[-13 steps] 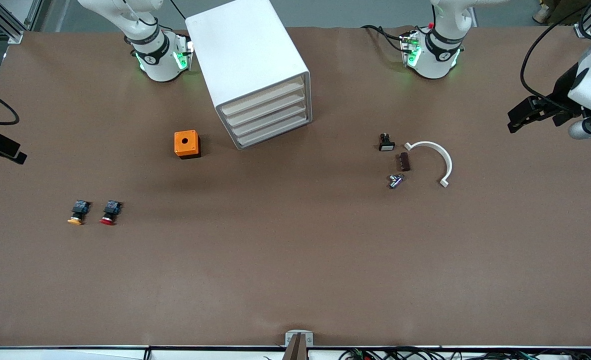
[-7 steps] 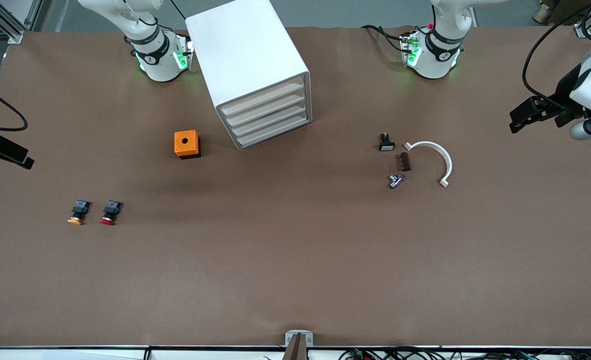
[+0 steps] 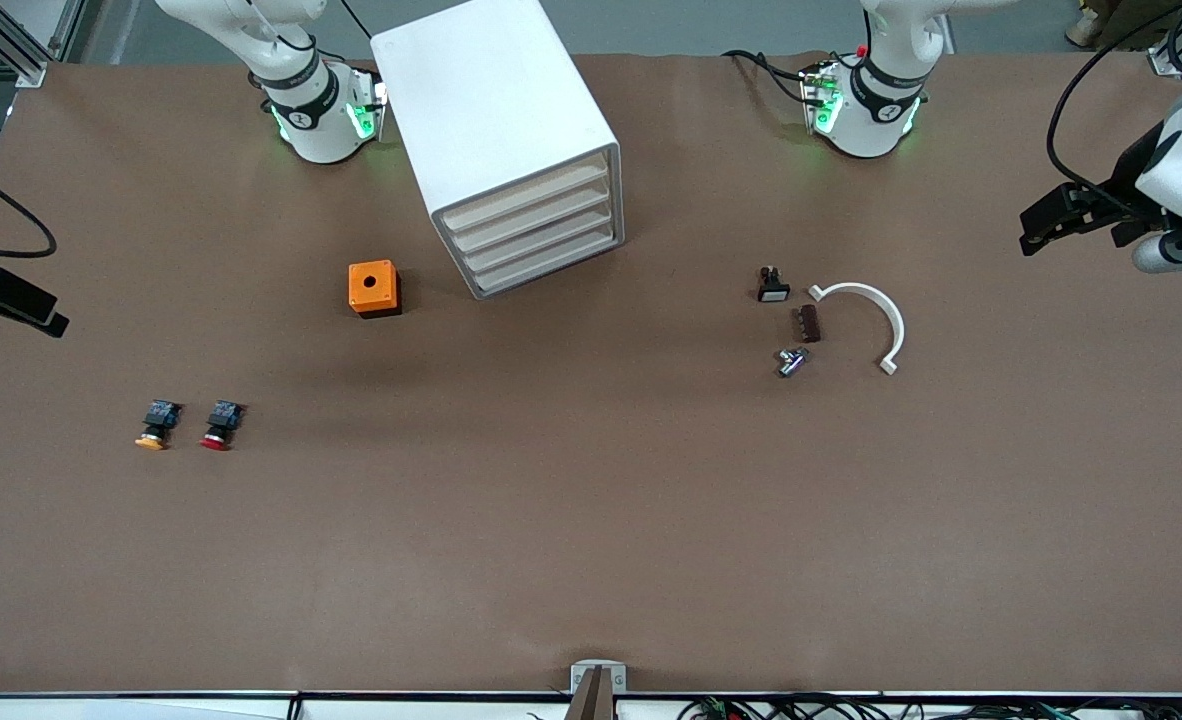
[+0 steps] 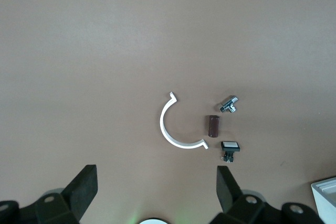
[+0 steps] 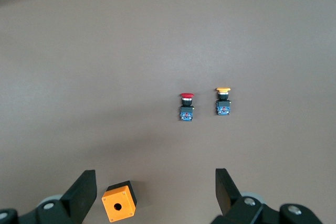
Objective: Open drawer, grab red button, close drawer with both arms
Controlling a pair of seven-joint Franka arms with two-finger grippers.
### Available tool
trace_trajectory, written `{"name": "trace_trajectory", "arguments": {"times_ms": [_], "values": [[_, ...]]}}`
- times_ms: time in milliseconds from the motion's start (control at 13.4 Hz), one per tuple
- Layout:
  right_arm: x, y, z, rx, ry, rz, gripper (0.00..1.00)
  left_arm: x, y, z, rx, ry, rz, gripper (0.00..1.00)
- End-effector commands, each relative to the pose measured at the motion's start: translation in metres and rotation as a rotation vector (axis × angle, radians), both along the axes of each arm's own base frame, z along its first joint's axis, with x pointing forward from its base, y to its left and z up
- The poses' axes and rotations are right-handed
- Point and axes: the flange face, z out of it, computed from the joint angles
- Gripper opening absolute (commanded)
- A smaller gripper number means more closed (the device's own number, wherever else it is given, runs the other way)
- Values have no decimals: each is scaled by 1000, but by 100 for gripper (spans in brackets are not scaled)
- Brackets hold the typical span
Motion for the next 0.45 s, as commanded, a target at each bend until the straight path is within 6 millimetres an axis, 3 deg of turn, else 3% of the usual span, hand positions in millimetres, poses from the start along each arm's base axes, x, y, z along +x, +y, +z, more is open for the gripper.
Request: {"name": "trace_trajectory", "arguments": {"times_ms": [0,372], "values": [[-6,3,3,13,-8,-5,100,-2,2,13,1,-12,-11,100],[-6,2,3,11,-10,-6,100,0,5,17,3,-22,3,100]]}}
